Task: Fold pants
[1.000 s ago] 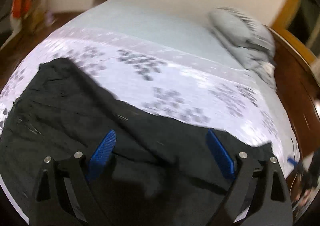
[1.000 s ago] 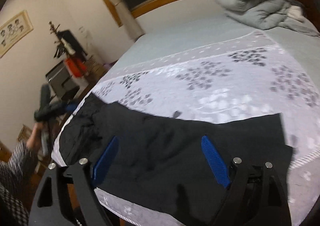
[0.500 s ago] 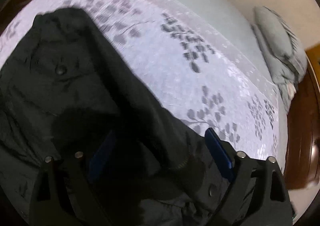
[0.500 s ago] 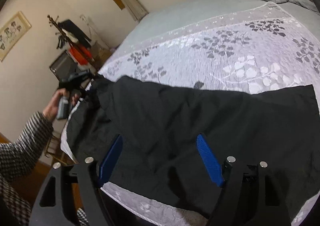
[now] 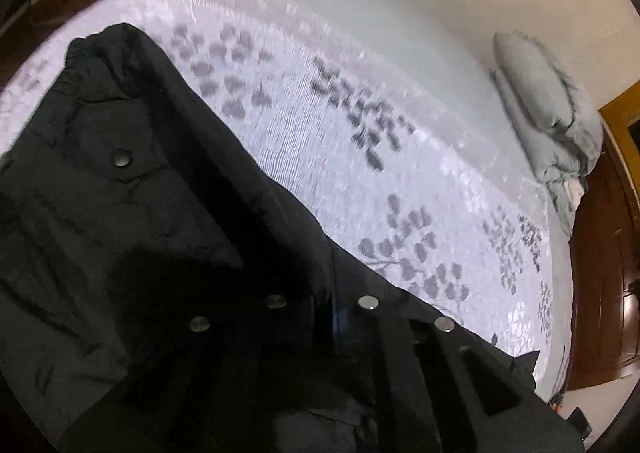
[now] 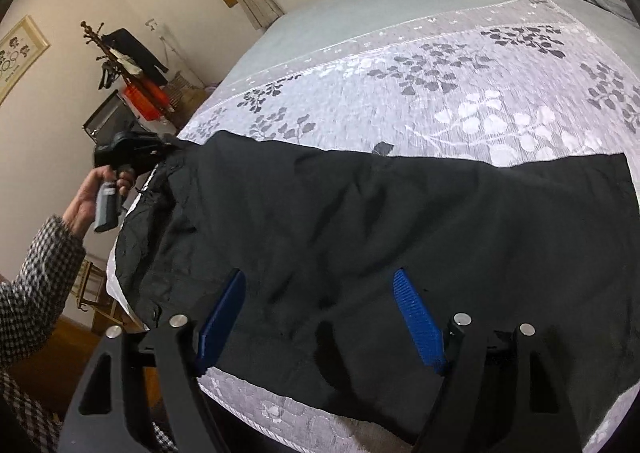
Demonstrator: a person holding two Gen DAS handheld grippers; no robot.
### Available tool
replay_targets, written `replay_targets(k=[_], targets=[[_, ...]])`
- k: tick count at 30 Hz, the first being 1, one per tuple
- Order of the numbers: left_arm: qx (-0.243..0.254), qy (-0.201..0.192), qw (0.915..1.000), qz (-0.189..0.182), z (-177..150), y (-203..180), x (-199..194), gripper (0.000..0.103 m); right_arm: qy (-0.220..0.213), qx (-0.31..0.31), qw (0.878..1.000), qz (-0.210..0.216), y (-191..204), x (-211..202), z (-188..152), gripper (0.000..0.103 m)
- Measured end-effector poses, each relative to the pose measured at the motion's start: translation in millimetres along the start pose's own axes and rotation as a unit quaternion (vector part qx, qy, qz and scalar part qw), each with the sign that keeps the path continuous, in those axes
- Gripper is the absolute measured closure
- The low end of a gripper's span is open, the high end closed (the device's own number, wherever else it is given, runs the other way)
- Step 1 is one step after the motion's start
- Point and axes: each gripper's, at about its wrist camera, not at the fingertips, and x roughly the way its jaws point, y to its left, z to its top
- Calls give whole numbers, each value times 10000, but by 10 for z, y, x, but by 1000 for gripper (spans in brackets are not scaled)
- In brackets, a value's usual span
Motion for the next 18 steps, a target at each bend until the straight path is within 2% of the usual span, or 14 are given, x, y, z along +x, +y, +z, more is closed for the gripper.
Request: replay_targets(k=[3, 6, 9, 14, 18], targets=[[225, -769, 9968, 53, -269, -121, -452, 99, -4, 176, 9998, -121, -115, -2, -20, 26], [452, -1469, 9879, 228, -700, -221, -913, 99, -21, 347, 9992, -177, -209, -17, -44, 26], [509, -1928, 9790, 436, -1172, -251, -1259, 99, -70, 440, 9986, -278, -296, -43, -63, 26], [271, -2167, 9728, 774, -1860, -125, -1508, 96, -76, 565, 9974, -439, -405, -77, -104, 26], [61, -1918, 9755, 1075, -2273, 61, -1354, 95, -72, 675, 9958, -608, -503, -158, -152, 26]])
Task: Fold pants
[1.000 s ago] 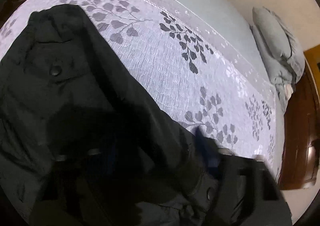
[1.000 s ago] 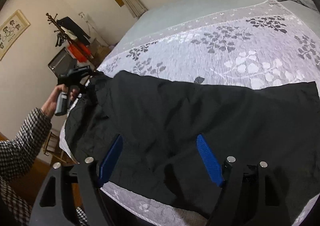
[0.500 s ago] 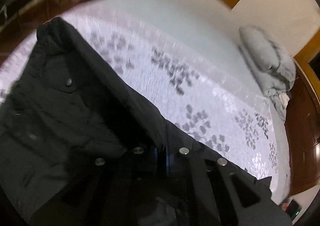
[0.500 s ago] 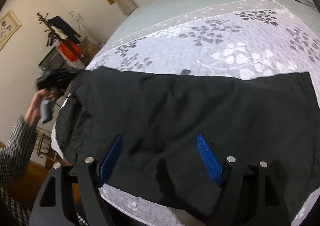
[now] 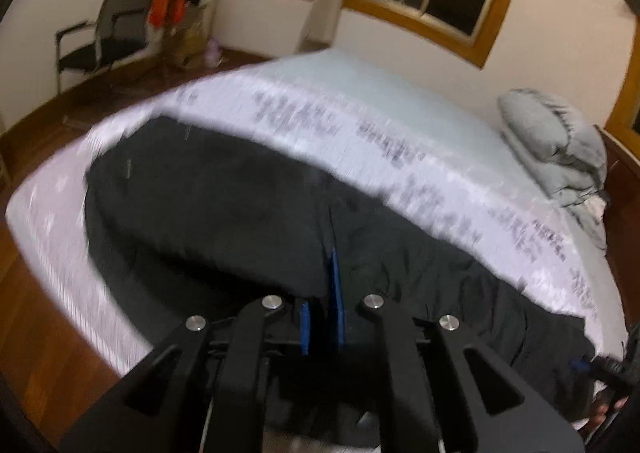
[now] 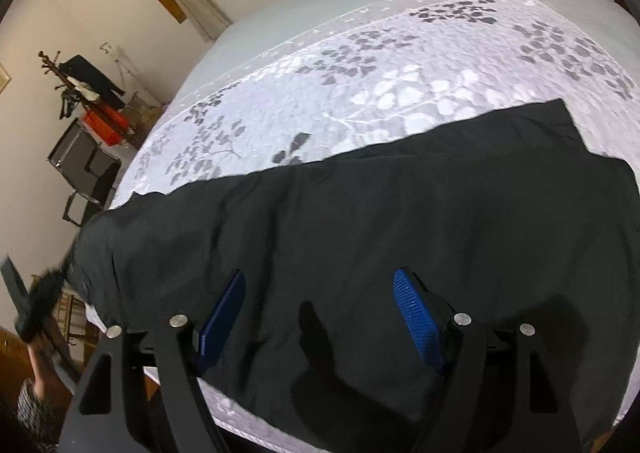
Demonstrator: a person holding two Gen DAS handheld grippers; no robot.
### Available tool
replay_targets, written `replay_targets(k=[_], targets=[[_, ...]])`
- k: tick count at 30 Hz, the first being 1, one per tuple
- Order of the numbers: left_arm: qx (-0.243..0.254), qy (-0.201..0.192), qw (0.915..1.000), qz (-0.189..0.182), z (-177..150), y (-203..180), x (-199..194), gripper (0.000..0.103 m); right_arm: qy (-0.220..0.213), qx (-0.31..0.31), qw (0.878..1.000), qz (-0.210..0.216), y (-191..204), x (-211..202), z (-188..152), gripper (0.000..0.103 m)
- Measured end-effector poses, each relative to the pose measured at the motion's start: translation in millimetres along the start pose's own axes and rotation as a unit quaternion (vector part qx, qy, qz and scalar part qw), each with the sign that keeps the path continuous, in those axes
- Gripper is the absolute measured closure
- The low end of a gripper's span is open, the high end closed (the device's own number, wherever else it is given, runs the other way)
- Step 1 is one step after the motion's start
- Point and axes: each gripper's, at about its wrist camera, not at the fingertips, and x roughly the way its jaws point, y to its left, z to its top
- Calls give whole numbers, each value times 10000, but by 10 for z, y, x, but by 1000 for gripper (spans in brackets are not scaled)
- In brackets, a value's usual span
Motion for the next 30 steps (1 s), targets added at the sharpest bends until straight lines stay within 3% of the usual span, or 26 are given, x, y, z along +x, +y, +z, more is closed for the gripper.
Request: replay_targets(k=[3, 6, 7, 9, 13, 16, 18, 22, 23, 24, 26, 29, 30], targets=[[-171, 331, 9992, 165, -272, 161, 175, 95, -47, 119, 9998, -134, -133, -161, -39, 26], [-215, 418, 9988, 123, -325, 221, 279, 91, -150, 210, 9986, -453, -327, -408, -88, 24], [-249, 411, 9988, 43, -304, 234, 278, 87, -199, 266, 9975, -631, -421, -516, -104, 23], [-413, 442, 9979, -242, -188, 283, 318, 65, -340, 404, 9941, -944, -620, -726, -126, 17], [-1062, 547, 9917, -468, 13, 460, 440, 52, -509, 801, 9858, -1387, -1115, -985, -87, 16], [-1354, 632, 9874, -524, 123, 599, 551, 43, -371, 1005, 9840, -1424, -1443, -899, 38, 14], [-1482, 648, 9852, -558, 169, 662, 602, 36, -258, 1105, 9855, -1265, -1615, -768, 150, 14], [-2102, 554, 9745, -565, 333, 919, 634, 30, -84, 1171, 9894, -854, -1811, -483, 383, 16], [-2229, 507, 9723, -486, 379, 991, 654, 29, -65, 1212, 9890, -847, -1842, -420, 436, 23], [-2303, 513, 9707, -451, 411, 1049, 684, 28, -46, 1240, 9890, -806, -1865, -378, 472, 47], [-2447, 595, 9670, -394, 465, 1161, 782, 29, 5, 1234, 9889, -827, -1893, -312, 553, 60], [-2462, 622, 9668, -282, 508, 1231, 866, 61, -185, 947, 9920, -817, -1807, -364, 661, 85], [-2371, 599, 9693, -265, 516, 1224, 865, 64, -264, 886, 9929, -753, -1784, -387, 701, 90]])
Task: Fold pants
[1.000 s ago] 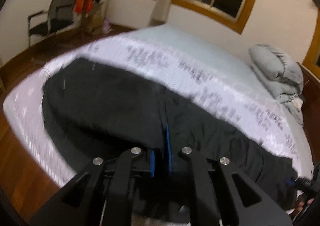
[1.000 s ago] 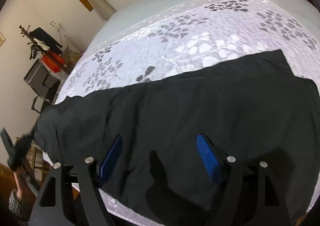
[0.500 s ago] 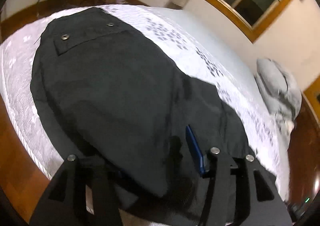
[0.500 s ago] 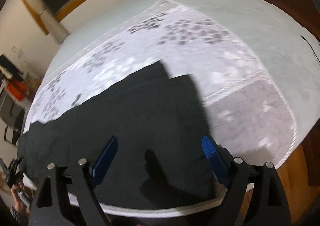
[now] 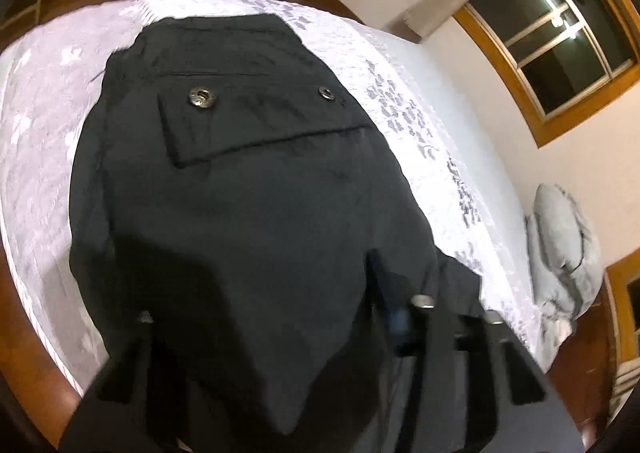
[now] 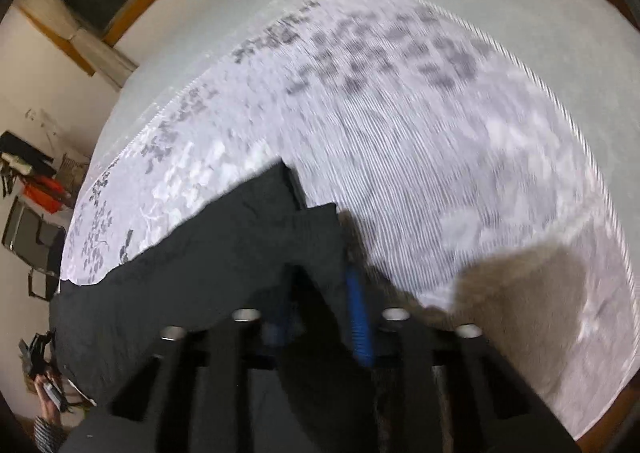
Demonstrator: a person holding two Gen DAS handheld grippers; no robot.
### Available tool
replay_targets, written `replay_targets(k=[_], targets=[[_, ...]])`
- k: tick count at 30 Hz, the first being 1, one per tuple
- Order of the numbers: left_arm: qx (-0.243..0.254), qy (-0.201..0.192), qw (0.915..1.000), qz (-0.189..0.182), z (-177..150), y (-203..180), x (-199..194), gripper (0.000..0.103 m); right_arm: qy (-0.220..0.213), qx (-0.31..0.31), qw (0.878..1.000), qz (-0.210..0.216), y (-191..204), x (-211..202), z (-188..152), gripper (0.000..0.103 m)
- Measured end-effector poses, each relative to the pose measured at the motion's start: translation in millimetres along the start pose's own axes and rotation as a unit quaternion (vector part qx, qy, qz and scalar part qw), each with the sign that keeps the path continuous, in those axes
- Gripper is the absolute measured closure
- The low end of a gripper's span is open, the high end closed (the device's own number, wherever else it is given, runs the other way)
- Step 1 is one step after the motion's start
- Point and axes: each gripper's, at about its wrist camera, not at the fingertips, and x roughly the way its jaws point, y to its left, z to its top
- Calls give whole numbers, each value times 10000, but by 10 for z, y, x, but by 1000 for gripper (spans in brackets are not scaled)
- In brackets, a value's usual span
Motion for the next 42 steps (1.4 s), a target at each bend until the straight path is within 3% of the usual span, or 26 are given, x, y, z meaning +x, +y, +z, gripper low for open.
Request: replay_targets(k=[3, 7, 10, 11, 13, 15, 18, 21, 25, 27, 31, 32, 35, 38, 42], targets=[[177, -121, 9998, -12, -53, -31, -58, 70, -102, -231, 9997, 40, 153, 35, 158, 91], [263, -350, 9989, 163, -107, -37, -119, 72, 147, -328, 9990, -255, 295, 408, 359, 91], [450, -415, 9976, 321, -153, -97, -127, 72, 211, -40, 9992, -352, 179, 433, 343, 70], [511, -423, 9972, 331, -168, -136, -126, 72, 134, 79, 9995, -274, 137, 368, 314, 58], [636, -426, 9966, 312, -158, -177, -152, 67, -13, 151, 9998, -144, 80, 168, 193, 54], [813, -403, 9953, 330, -172, -238, -167, 45, -59, 171, 9996, -233, 34, -9, 47, 43], [1019, -395, 9935, 318, -223, -320, -177, 30, -142, 288, 9992, -233, -84, -325, -345, 38], [1114, -373, 9923, 389, -268, -372, -135, 24, -87, 705, 9973, -211, -276, -533, -771, 31], [1063, -301, 9927, 480, -323, -363, -70, 20, 96, 1387, 9887, 563, -416, -536, -1178, 31], [1033, -243, 9928, 554, -342, -356, -46, 19, 150, 1463, 9853, 866, -364, -428, -1228, 31], [997, -190, 9930, 611, -328, -338, -13, 18, 136, 1685, 9812, 932, -269, -213, -1164, 30], [988, -179, 9929, 631, -321, -335, -5, 18, 85, 1767, 9798, 935, -259, -188, -1145, 30], [980, -152, 9928, 669, -310, -341, 28, 15, -36, 1939, 9752, 1063, -253, -167, -1039, 60], [1027, -131, 9920, 723, -329, -372, 67, 15, -140, 1776, 9769, 1184, -208, -224, -897, 81], [1095, -75, 9916, 688, -404, -475, 126, 15, -483, 1584, 9814, 972, -159, -414, -663, 87]])
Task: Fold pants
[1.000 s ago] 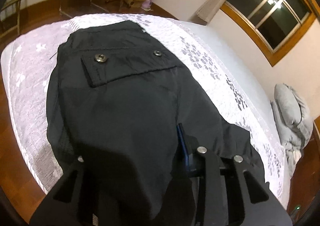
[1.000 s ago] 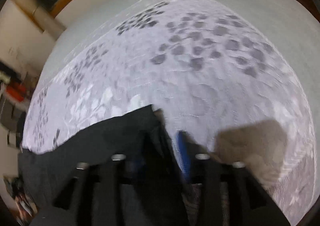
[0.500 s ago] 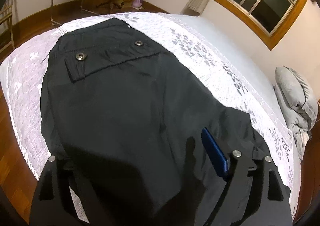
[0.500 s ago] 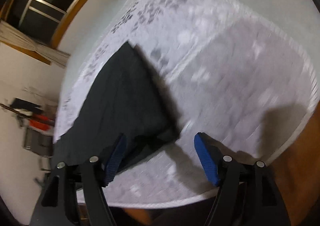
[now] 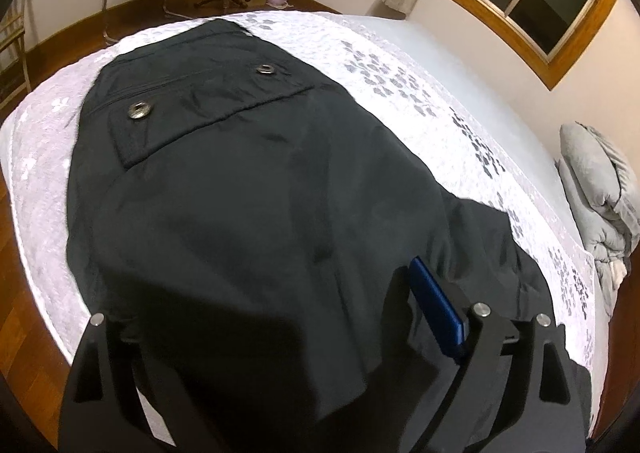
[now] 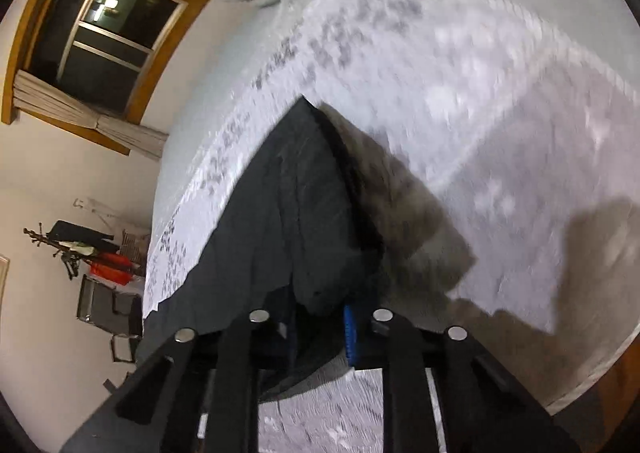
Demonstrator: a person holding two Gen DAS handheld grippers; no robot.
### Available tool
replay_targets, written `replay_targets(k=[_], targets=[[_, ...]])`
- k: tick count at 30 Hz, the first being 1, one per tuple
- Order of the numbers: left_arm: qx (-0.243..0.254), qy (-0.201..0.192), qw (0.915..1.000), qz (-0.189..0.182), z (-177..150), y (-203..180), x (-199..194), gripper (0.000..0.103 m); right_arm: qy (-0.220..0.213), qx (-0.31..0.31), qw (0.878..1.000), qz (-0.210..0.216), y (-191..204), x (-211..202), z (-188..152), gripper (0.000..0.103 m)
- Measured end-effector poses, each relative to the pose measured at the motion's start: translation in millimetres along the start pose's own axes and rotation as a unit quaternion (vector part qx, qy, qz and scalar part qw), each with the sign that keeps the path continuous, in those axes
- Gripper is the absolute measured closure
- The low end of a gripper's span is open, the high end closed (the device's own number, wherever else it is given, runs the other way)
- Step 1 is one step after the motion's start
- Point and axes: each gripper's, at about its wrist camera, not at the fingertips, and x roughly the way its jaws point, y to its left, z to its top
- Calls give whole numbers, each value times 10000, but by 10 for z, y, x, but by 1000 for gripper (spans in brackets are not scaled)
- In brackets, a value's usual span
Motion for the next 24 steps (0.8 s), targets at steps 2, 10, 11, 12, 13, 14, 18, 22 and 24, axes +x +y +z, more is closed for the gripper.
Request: replay_targets(k=[2, 10, 11, 12, 13, 14, 18, 22, 24], targets=[[47, 52, 9999, -150, -64, -145, 32, 15, -355, -18, 9992, -170, -13, -144, 149, 87], [426, 221, 9962, -731, -301, -650, 181, 15, -574, 408, 9878, -1390, -485, -87, 281, 83], [347, 217, 9963, -761, -277, -608, 156, 17, -591, 393, 9877, -1397, -474, -94, 275, 81], [280, 181, 9966, -750, -244, -546, 121, 18, -620, 350, 9874, -1413, -447, -105, 269, 79], [249, 139, 9968, -746, -213, -496, 96, 19, -627, 338, 9866, -1465, -417, -113, 259, 75], [203, 88, 9971, -726, -159, -406, 59, 22, -620, 344, 9855, -1543, -404, -125, 242, 63], [274, 228, 9962, -790, -69, -186, 15, 57, -688, 187, 9818, -1758, -357, -267, 175, 58], [558, 152, 9954, -770, -117, -231, -83, 84, -682, 381, 9767, -2001, -301, -345, 20, 55], [432, 50, 9950, -901, -129, -205, -203, 91, -736, 300, 9722, -2201, -251, -409, -48, 55]])
